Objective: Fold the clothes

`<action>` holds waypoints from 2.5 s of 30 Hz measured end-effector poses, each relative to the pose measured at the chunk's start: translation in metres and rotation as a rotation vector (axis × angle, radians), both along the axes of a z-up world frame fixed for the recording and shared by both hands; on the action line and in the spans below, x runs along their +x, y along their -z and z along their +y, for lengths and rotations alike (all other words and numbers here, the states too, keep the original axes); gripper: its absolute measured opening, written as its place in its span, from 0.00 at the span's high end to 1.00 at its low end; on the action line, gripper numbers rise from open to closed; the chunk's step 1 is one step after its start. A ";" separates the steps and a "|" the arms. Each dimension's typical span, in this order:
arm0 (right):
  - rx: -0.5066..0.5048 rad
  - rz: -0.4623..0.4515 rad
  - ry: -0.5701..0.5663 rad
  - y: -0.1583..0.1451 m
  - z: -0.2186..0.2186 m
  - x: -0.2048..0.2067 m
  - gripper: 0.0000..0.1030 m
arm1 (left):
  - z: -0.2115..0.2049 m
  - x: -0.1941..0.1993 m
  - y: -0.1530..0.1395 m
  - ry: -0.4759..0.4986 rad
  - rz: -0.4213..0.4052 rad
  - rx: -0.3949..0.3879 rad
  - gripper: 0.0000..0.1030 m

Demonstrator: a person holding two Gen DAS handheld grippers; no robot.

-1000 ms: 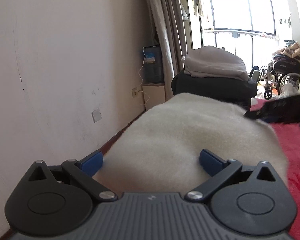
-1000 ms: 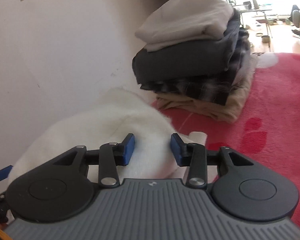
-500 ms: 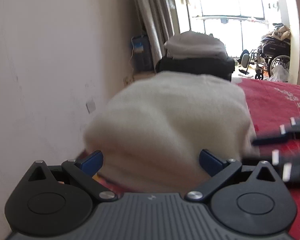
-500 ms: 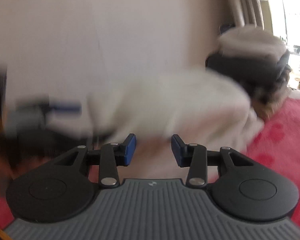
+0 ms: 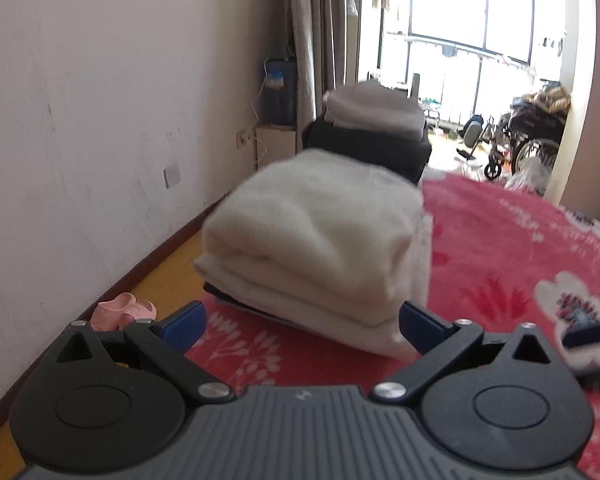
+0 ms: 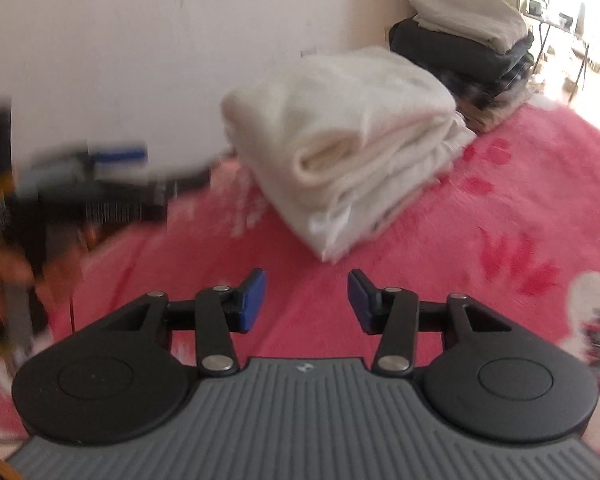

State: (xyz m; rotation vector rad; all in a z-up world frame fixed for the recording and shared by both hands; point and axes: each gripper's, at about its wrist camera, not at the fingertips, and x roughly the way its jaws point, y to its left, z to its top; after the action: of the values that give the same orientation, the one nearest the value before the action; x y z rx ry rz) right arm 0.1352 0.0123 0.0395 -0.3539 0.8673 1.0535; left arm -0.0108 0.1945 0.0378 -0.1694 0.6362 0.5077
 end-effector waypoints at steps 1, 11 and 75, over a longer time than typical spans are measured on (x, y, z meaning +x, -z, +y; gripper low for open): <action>-0.019 -0.013 0.002 -0.008 -0.006 -0.014 0.48 | -0.003 -0.002 -0.010 -0.003 0.000 -0.006 0.00; 0.299 -0.189 0.307 -0.043 -0.055 -0.100 0.23 | -0.038 -0.050 -0.053 -0.104 0.004 -0.008 0.00; 0.045 -0.293 0.599 -0.048 -0.076 -0.167 0.01 | -0.123 -0.103 -0.066 -0.183 0.058 0.180 0.00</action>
State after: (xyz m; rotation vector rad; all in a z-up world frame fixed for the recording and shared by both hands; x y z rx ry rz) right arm -0.0321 -0.0633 0.0876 -0.1830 0.6245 0.4498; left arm -0.1137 0.0714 0.1035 -0.0430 0.6316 0.7450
